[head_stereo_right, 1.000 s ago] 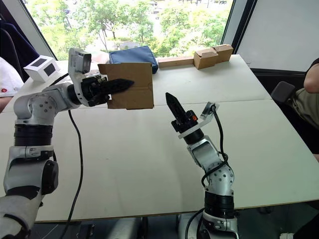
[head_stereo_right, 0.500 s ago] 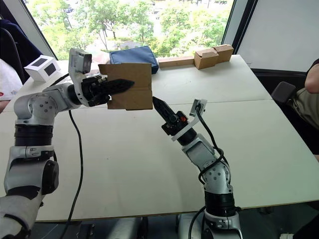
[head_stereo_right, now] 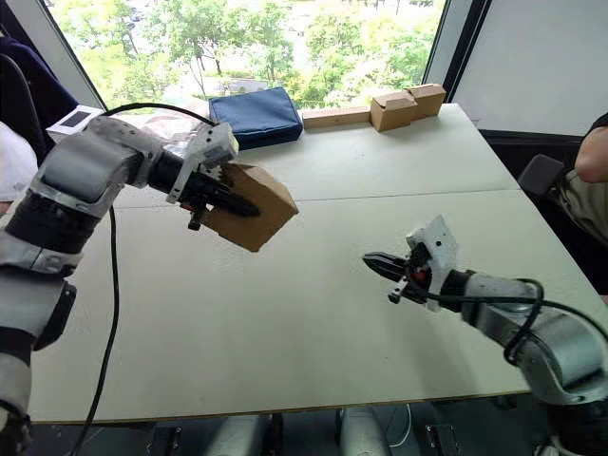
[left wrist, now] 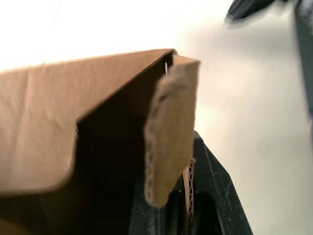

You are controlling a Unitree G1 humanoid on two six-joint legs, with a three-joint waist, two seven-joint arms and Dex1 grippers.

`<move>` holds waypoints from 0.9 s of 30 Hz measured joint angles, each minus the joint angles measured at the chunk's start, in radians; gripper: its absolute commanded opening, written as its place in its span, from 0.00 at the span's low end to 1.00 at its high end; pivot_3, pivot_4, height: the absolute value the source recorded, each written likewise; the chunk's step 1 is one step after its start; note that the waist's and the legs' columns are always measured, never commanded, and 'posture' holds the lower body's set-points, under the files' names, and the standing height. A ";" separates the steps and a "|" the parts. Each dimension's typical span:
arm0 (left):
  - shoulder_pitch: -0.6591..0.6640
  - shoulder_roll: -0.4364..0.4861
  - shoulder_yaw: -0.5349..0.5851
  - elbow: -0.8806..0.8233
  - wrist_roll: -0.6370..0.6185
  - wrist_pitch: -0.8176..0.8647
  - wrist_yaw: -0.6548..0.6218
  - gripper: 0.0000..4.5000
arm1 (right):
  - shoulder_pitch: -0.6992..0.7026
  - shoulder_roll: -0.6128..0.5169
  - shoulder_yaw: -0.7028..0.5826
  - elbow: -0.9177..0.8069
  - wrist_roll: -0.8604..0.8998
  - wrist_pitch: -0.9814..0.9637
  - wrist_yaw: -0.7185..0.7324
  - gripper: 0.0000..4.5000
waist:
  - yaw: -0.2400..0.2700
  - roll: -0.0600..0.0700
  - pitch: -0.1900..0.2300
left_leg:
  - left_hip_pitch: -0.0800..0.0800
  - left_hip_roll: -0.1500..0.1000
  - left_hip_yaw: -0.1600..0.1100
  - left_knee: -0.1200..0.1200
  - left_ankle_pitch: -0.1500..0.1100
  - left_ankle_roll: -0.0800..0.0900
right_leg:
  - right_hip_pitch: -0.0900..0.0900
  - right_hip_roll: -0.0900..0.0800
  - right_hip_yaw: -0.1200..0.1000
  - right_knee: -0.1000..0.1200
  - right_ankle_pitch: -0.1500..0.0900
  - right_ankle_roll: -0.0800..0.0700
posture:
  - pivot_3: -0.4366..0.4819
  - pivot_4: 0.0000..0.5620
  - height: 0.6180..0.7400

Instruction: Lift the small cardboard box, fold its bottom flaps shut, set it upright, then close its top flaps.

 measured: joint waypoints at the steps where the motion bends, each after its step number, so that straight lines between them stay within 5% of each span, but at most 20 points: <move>1: -0.012 0.002 -0.057 -0.012 0.047 -0.028 -0.034 0.00 | 0.033 -0.043 0.025 -0.020 -0.049 -0.012 0.025 0.02 | 0.000 0.000 0.000 | 0.000 0.001 0.000 -0.001 0.000 0.001 | 0.000 0.001 0.000 0.000 -0.001 -0.001 | 0.48 0.27 0.98; 7: -0.010 -0.047 -0.213 -0.031 0.186 -0.111 -0.115 0.00 | 0.080 -0.067 0.107 -0.154 -0.162 -0.003 0.039 0.02 | 0.006 -0.002 0.001 | -0.002 0.004 -0.001 0.006 -0.002 0.003 | -0.001 0.002 0.000 0.005 -0.002 -0.003 | 0.48 0.27 0.98; 18: 0.020 -0.145 -0.267 -0.094 0.329 -0.154 -0.092 0.00 | 0.057 0.039 0.143 -0.222 -0.186 0.037 -0.010 0.02 | 0.010 -0.003 0.002 | -0.006 0.003 -0.004 0.012 -0.003 0.005 | 0.000 0.001 0.000 0.005 -0.002 -0.002 | 0.48 0.27 0.98; 21: 0.030 -0.156 -0.268 -0.107 0.338 -0.147 -0.105 0.14 | 0.039 0.042 0.160 -0.214 -0.200 0.046 -0.008 0.00 | 0.008 -0.003 0.002 | -0.005 0.003 -0.004 0.012 -0.003 0.005 | 0.000 0.002 0.000 0.005 -0.002 -0.002 | 0.48 0.27 0.98; 27: 0.019 -0.208 -0.268 -0.095 0.347 -0.080 -0.122 0.60 | -0.009 0.061 0.173 -0.182 -0.217 0.049 0.006 0.00 | 0.008 -0.003 0.002 | -0.006 0.003 -0.005 0.012 -0.003 0.005 | 0.000 0.002 0.000 0.006 -0.002 -0.002 | 0.48 0.27 0.98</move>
